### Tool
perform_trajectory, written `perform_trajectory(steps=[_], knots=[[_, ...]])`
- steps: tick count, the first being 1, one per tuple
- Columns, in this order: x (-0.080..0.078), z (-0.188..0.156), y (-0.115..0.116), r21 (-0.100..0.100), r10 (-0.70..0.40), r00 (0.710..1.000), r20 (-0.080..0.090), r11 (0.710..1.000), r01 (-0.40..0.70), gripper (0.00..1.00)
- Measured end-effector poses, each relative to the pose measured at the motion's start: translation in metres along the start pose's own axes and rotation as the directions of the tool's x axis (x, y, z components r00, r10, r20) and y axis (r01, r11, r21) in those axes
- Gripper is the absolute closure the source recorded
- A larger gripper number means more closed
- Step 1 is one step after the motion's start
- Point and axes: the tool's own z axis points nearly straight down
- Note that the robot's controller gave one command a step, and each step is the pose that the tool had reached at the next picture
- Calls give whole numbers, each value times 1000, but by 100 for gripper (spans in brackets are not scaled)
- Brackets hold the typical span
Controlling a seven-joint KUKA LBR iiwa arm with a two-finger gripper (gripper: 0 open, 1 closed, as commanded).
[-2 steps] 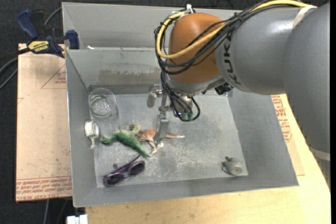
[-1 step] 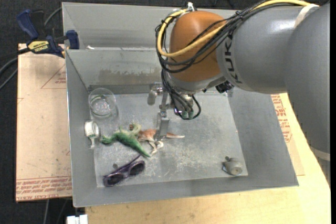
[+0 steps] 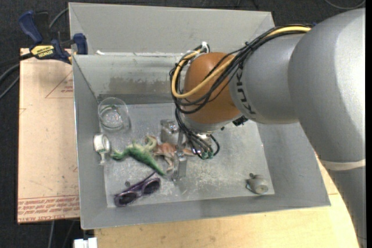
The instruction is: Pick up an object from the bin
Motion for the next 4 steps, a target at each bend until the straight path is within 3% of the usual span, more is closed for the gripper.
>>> perform_trajectory(steps=[1,2,3,4], knots=[[2,-3,-19,-2,151,989,9,989,-151,100],[2,-3,-20,-1,151,988,9,988,-151,100],[-7,-105,-20,-4,145,989,20,989,-145,100],[1,-137,-12,-3,147,989,12,989,-147,0]])
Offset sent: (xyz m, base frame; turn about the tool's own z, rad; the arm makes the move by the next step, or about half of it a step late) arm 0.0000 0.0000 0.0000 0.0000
